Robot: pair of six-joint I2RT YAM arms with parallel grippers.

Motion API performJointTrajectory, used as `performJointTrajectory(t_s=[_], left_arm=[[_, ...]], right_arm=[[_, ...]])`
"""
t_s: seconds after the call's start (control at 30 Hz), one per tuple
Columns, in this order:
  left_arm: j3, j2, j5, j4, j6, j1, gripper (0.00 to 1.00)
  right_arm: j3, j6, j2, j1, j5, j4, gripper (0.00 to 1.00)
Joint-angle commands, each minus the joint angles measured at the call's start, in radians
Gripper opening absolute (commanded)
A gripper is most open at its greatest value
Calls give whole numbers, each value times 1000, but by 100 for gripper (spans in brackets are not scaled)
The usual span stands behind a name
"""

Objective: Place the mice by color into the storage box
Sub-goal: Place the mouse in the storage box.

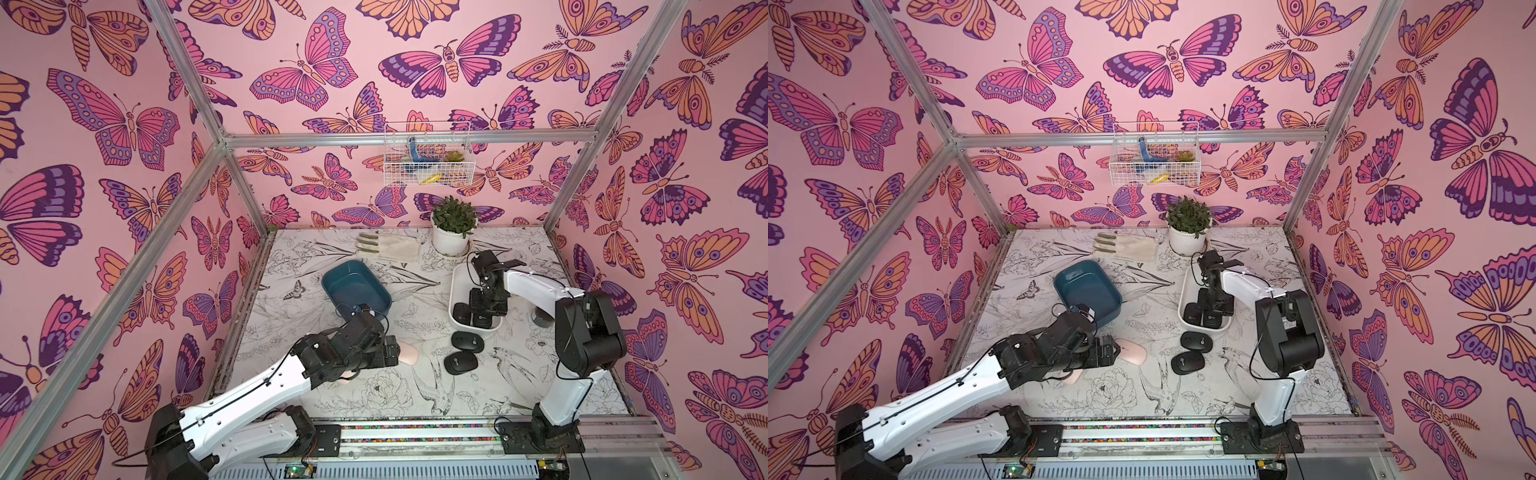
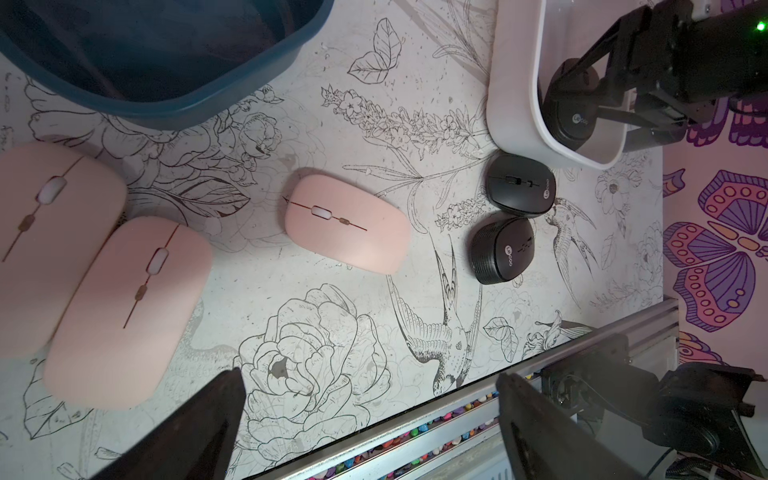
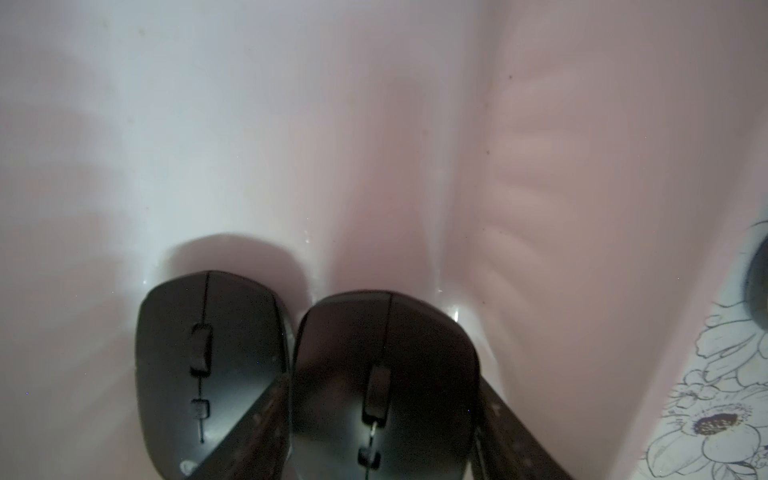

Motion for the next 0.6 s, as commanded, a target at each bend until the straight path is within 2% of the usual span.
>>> performJointTrajectory(t_s=[0.0, 0.17, 0.3, 0.43, 0.57], left_arm=[[8, -4, -8, -22, -3, -5, 99], [1, -15, -8, -22, -1, -7, 99], [0, -23, -10, -25, 3, -7, 99], [-2, -26, -13, -26, 10, -6, 99], [-4, -22, -16, -27, 10, -7, 99]], right_arm=[[-12, 21, -29, -2, -10, 2, 72], [-27, 25, -100, -2, -29, -9, 77], [-80, 53, -259, 17, -92, 1, 77], [-181, 112, -468, 122, -134, -23, 79], [-393, 300, -644, 282, -159, 58, 80]])
